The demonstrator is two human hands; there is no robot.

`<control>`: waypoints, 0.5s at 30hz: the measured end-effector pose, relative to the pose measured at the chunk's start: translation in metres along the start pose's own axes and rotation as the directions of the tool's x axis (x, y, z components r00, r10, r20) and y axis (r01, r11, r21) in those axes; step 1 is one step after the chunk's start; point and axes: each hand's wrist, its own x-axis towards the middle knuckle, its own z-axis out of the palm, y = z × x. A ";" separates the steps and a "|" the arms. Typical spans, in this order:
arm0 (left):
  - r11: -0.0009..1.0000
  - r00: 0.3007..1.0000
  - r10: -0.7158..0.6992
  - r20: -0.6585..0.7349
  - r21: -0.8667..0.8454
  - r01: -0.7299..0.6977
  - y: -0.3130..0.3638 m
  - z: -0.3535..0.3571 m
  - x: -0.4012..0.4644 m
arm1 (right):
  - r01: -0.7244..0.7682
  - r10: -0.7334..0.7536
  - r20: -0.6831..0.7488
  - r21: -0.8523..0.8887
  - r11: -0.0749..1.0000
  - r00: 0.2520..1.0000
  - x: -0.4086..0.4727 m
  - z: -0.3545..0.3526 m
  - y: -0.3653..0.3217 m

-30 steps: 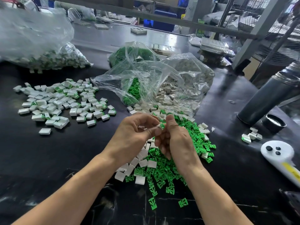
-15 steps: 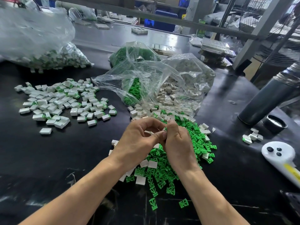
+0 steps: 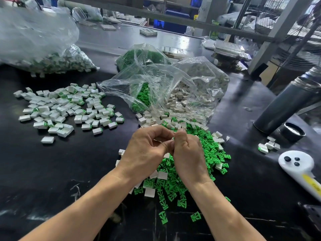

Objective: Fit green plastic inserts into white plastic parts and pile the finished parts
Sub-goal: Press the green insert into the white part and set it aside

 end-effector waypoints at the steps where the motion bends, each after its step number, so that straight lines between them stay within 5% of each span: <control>1: 1.000 1.000 0.001 0.000 -0.001 -0.001 0.000 0.000 0.000 | 0.002 -0.002 -0.001 0.000 1.000 1.000 0.000 0.000 -0.001; 15: 1.000 1.000 -0.018 -0.018 -0.009 0.018 0.000 0.001 -0.001 | -0.026 0.026 -0.014 -0.017 1.000 1.000 0.001 0.001 0.007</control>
